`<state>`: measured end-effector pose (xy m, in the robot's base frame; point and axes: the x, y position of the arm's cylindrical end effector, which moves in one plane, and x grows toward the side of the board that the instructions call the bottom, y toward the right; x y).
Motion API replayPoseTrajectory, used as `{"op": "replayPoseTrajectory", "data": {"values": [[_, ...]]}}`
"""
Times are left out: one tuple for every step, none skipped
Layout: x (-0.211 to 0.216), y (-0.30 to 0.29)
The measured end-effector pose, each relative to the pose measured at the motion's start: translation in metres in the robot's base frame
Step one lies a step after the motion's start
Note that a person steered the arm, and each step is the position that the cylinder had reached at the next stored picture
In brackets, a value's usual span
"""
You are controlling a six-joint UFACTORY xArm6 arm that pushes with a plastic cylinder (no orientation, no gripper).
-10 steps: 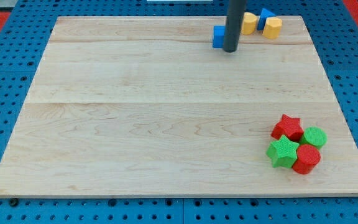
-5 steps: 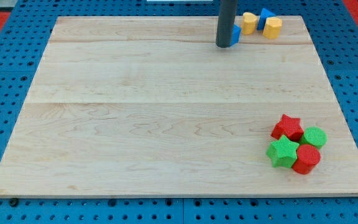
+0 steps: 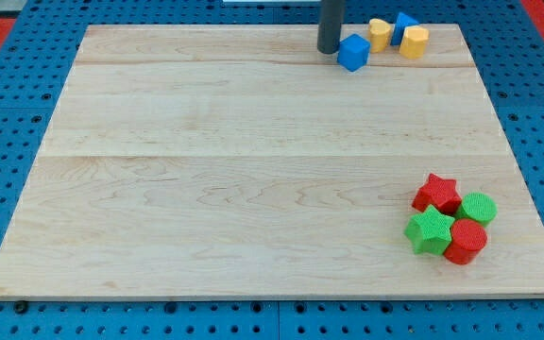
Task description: Push the blue cube towards top right
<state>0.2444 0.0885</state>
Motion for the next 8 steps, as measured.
{"op": "replayPoseTrajectory", "data": {"values": [[0.0,0.017],[0.002,0.001],[0.016,-0.011],[0.02,-0.008],[0.02,0.006],[0.02,0.021],[0.02,0.036],[0.02,0.042]]}}
